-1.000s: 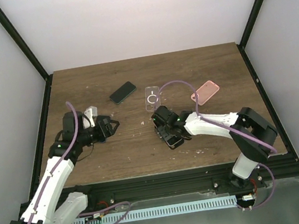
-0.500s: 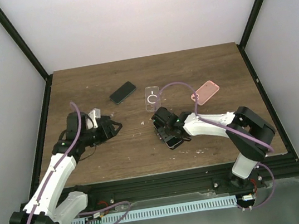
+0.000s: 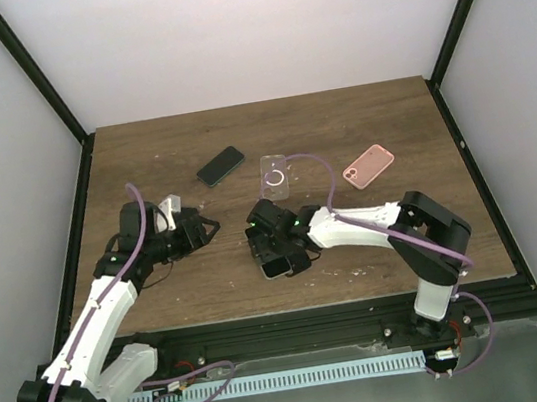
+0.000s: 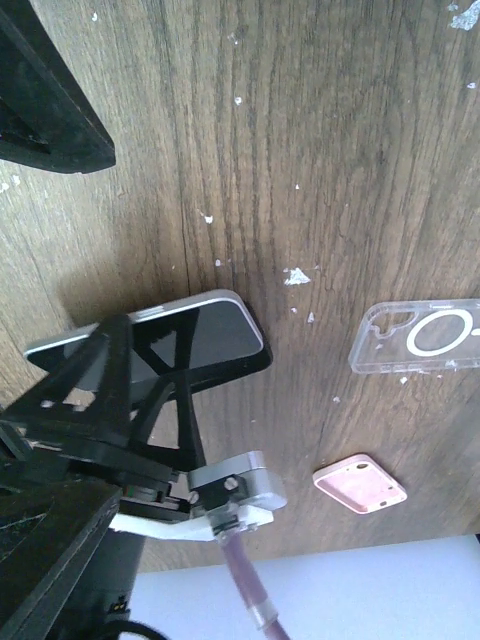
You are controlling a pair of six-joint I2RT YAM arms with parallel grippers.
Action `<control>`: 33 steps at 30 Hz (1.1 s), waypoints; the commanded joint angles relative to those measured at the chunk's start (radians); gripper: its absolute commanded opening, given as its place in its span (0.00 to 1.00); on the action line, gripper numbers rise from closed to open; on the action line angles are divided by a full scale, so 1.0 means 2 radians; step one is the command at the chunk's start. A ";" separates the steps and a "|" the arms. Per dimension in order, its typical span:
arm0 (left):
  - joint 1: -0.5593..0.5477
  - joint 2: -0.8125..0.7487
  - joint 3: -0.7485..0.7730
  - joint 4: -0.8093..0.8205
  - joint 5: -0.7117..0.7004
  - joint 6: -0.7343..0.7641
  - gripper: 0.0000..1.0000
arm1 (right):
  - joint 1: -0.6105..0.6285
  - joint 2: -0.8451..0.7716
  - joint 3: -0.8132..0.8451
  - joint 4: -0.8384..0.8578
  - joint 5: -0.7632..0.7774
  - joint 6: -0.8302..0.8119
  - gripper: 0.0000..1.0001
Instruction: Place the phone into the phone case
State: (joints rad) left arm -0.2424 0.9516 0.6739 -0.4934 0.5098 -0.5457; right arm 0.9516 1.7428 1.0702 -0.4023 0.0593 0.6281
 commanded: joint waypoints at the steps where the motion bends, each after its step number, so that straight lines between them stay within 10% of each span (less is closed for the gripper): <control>1: 0.001 -0.001 0.003 0.002 0.005 0.007 0.85 | 0.007 -0.011 0.023 0.022 -0.003 0.023 0.62; 33: 0.001 -0.011 -0.018 0.011 0.005 -0.005 0.84 | 0.007 -0.025 -0.051 0.024 0.122 -0.048 0.62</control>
State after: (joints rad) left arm -0.2424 0.9443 0.6441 -0.4801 0.5102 -0.5587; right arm 0.9699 1.6802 0.9749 -0.3840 0.2737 0.5144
